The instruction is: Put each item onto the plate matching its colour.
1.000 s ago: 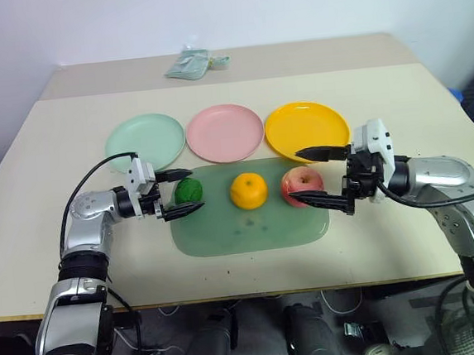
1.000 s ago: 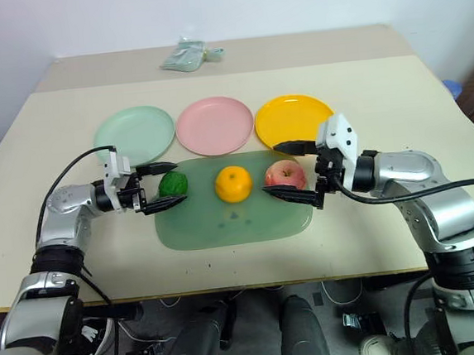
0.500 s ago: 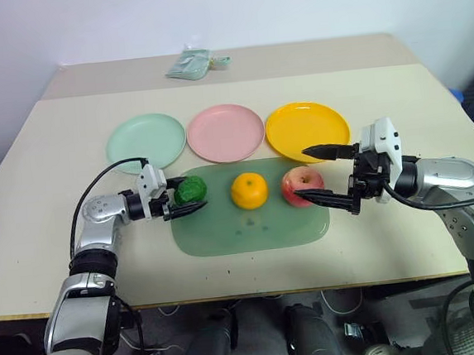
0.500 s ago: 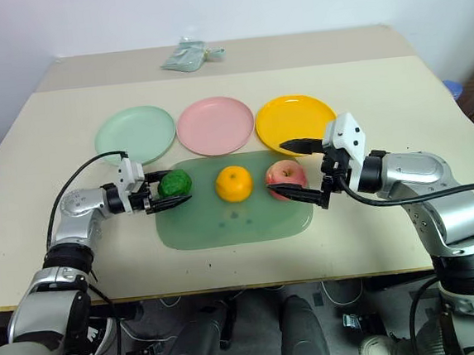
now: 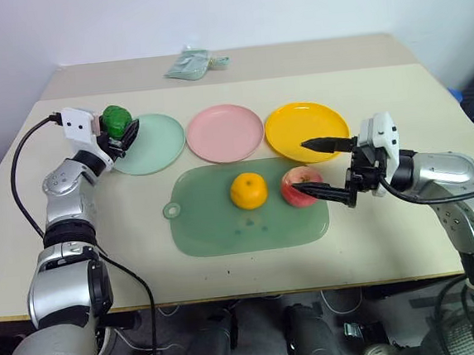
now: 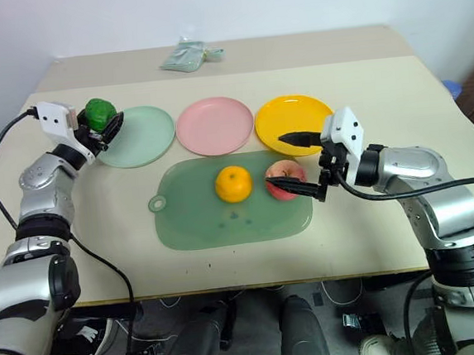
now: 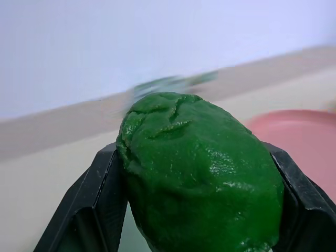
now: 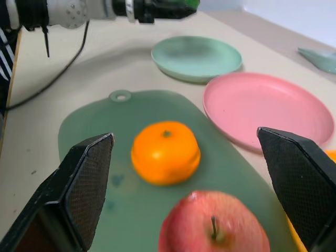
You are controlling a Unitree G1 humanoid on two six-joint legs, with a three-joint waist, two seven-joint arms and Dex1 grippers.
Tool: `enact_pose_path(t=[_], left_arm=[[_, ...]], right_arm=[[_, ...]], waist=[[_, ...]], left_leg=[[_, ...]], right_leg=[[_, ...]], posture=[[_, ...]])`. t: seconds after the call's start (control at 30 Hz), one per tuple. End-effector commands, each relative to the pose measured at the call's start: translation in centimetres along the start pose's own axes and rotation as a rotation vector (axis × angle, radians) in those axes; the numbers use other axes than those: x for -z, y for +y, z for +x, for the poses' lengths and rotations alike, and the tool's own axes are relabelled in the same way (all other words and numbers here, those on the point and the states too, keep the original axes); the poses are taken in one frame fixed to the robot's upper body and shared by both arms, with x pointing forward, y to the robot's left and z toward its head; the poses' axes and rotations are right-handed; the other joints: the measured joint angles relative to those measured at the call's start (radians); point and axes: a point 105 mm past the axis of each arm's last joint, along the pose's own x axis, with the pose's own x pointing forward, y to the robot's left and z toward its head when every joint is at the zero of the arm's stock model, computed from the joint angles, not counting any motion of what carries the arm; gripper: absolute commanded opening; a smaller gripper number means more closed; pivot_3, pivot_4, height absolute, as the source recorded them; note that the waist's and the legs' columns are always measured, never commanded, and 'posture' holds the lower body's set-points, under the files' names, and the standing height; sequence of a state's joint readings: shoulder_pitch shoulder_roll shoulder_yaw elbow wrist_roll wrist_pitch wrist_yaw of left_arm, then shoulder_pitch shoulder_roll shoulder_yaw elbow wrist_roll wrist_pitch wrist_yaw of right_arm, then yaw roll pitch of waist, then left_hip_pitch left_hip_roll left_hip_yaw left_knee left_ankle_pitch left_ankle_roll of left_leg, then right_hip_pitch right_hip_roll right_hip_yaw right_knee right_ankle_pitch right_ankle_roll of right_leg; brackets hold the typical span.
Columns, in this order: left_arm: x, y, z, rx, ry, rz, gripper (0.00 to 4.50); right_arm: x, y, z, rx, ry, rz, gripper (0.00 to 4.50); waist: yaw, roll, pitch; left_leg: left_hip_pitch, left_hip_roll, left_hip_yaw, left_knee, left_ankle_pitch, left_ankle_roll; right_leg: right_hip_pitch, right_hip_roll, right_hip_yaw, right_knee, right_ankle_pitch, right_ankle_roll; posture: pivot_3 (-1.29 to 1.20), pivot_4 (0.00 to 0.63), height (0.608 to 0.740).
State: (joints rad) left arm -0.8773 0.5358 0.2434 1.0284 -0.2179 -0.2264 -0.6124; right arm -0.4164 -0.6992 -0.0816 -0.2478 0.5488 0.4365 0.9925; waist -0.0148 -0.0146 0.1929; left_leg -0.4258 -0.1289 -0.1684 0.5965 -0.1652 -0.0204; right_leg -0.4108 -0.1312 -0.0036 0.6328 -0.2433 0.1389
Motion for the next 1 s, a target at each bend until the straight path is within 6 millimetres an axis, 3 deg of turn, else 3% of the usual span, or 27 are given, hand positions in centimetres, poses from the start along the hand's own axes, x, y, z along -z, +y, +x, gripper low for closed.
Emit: enact_pose_path(t=[0.03, 0.17, 0.23, 0.4, 0.53, 0.57, 0.73, 0.8, 0.93, 1.0], left_arm=[[-1.0, 0.4, 1.1, -0.084, -0.008, -0.015, 3.17], [-0.6, -0.4, 1.9, -0.100, 0.023, 0.024, 3.17], [-0.6, -0.9, 2.2, -0.082, 0.023, 0.014, 3.17], [-0.2, -1.0, 2.4, -0.082, 0.051, 0.026, 3.17], [-0.2, -1.0, 2.6, -0.096, 0.059, 0.028, 4.44], [-0.3, -1.2, 2.7, -0.083, 0.054, 0.048, 4.44], [-2.4, -1.9, 2.9, 0.007, -0.038, 0.018, 4.44], [-4.1, -2.3, 2.8, 0.065, -0.109, 0.062, 4.44], [-6.4, -4.6, 2.3, 0.273, -0.230, 0.063, 4.44], [-7.2, -6.8, 1.3, 0.458, -0.278, 0.100, 4.44]], right_arm=[[-2.1, -1.5, 1.1, 0.100, -0.097, -0.081, 4.50], [-2.2, -1.8, 2.5, 0.153, -0.131, -0.059, 4.50], [-1.8, -1.0, 2.9, 0.124, -0.120, -0.059, 4.50], [-1.6, -1.2, 2.8, 0.145, -0.112, -0.048, 4.50], [-1.4, -1.4, 2.6, 0.153, -0.096, -0.063, 4.50], [-1.4, -1.4, 2.6, 0.153, -0.094, -0.064, 4.50], [-1.4, -1.4, 2.4, 0.152, -0.093, -0.066, 4.50], [-1.5, -1.5, 2.4, 0.156, -0.097, -0.069, 4.50], [-1.5, -1.7, 2.2, 0.153, -0.098, -0.068, 4.50], [-1.6, -1.6, 2.2, 0.141, -0.098, -0.062, 4.50]], waist=[[0.001, 0.000, 0.000], [0.003, -0.001, 0.000], [0.003, -0.001, 0.000], [-0.004, -0.001, 0.000], [-0.004, -0.001, 0.000], [-0.003, -0.001, 0.000], [-0.002, -0.001, 0.000], [-0.003, -0.001, 0.000], [-0.003, -0.001, 0.000], [-0.004, -0.001, 0.000]], left_leg=[[0.000, 0.000, 0.000, 0.000, 0.000, 0.000], [0.000, -0.001, -0.001, 0.000, 0.000, 0.000], [0.000, -0.001, -0.001, 0.000, 0.000, 0.000], [0.000, -0.001, -0.001, 0.000, 0.000, 0.000], [0.000, 0.000, -0.001, 0.000, 0.000, 0.000], [0.000, 0.000, -0.001, 0.000, 0.000, 0.000], [0.000, 0.000, 0.000, 0.000, 0.000, 0.000], [0.000, 0.000, 0.000, 0.000, 0.000, 0.000], [0.000, 0.000, 0.000, 0.000, 0.000, 0.000], [0.000, 0.000, 0.000, 0.000, 0.000, 0.000]], right_leg=[[0.000, 0.000, 0.000, 0.000, 0.000, 0.000], [0.000, 0.000, 0.000, 0.000, 0.001, 0.001], [0.000, 0.000, 0.000, 0.000, 0.001, 0.001], [0.000, 0.001, 0.000, 0.000, 0.002, 0.000], [0.000, 0.002, 0.000, 0.000, 0.002, 0.000], [0.000, 0.002, 0.000, 0.000, 0.002, 0.000], [0.000, 0.001, 0.000, 0.000, 0.002, 0.000], [0.000, 0.001, 0.000, 0.000, 0.002, 0.000], [0.000, 0.001, 0.000, 0.000, 0.002, 0.000], [0.000, 0.001, 0.000, 0.000, 0.002, 0.000]], posture=[[0.00, 0.150, 0.740], [0.00, 0.150, 0.740], [0.00, 0.150, 0.740], [0.00, 0.150, 0.740], [0.00, 0.150, 0.740], [0.00, 0.150, 0.740], [0.00, 0.150, 0.740], [0.00, 0.150, 0.740], [0.00, 0.150, 0.740], [0.00, 0.150, 0.740]])
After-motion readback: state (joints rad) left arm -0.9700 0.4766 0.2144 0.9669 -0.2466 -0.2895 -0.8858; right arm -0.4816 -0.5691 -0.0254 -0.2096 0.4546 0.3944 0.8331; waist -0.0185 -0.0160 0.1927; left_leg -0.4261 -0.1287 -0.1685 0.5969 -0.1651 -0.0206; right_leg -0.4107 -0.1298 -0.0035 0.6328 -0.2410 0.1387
